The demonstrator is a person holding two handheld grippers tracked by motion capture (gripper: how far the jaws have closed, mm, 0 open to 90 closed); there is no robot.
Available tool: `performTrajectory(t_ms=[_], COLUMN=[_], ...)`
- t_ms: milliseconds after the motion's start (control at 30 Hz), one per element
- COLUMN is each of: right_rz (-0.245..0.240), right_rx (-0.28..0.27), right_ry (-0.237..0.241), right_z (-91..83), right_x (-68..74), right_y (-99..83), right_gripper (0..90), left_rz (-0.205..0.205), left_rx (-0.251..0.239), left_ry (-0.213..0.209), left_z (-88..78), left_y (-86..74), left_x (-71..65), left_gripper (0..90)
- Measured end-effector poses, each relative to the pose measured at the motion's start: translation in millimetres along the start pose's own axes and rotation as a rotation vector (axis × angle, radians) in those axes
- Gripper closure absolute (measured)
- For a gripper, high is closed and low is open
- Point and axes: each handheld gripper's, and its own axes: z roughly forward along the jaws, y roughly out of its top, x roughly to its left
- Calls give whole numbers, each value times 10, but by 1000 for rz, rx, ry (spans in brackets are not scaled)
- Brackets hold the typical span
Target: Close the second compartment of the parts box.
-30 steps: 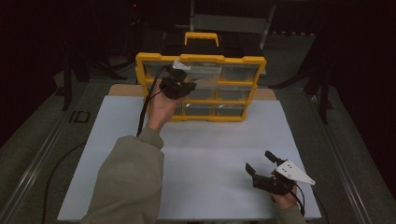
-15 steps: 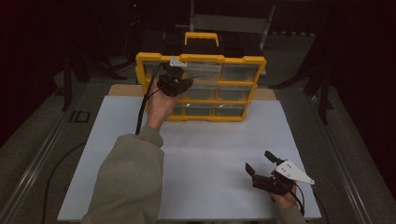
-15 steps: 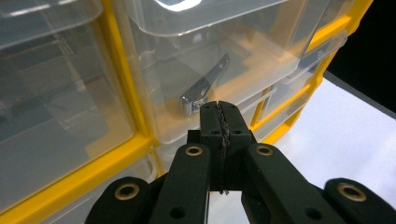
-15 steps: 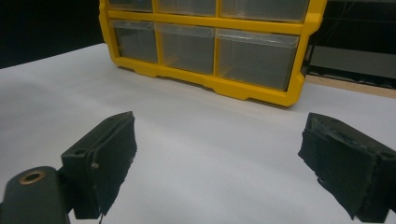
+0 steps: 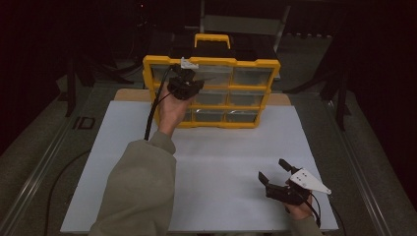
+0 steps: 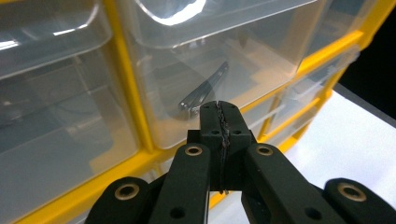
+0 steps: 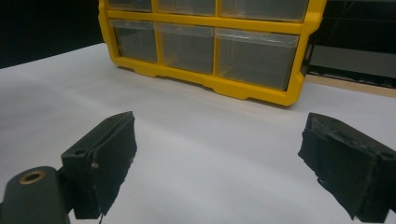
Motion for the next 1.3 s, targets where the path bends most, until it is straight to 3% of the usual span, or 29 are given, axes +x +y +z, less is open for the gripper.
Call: performTrajectory(t_ms=[233, 567, 667, 800, 967, 1033, 1167, 1300], right_rz=[1, -1, -1, 1, 3, 0, -2, -4], right_rx=[0, -1, -1, -1, -2, -2, 0, 0], right_ry=[-1, 0, 0, -4, 0, 1, 1, 2], right_z=[0, 1, -1, 0, -3, -2, 1, 3], right_x=[-3, 0, -1, -6, 10, 10, 13, 16], right_y=[0, 0, 0, 1, 5, 4, 3, 3], right_gripper=[103, 103, 103, 104, 104, 104, 104, 104], left_rz=[-13, -26, -22, 14, 30, 26, 35, 35], left_rx=[-9, -22, -25, -20, -32, -34, -32, -35], left_ry=[40, 48, 37, 18, -17, -51, -73, -64], left_z=[31, 34, 20, -29, -141, -189, -278, -368], left_y=[-5, -7, -18, -57, -105, -137, -208, -288], left_x=[10, -4, -1, 6, 33, 49, 78, 104], left_gripper=[900, 900, 899, 878, 811, 757, 660, 583])
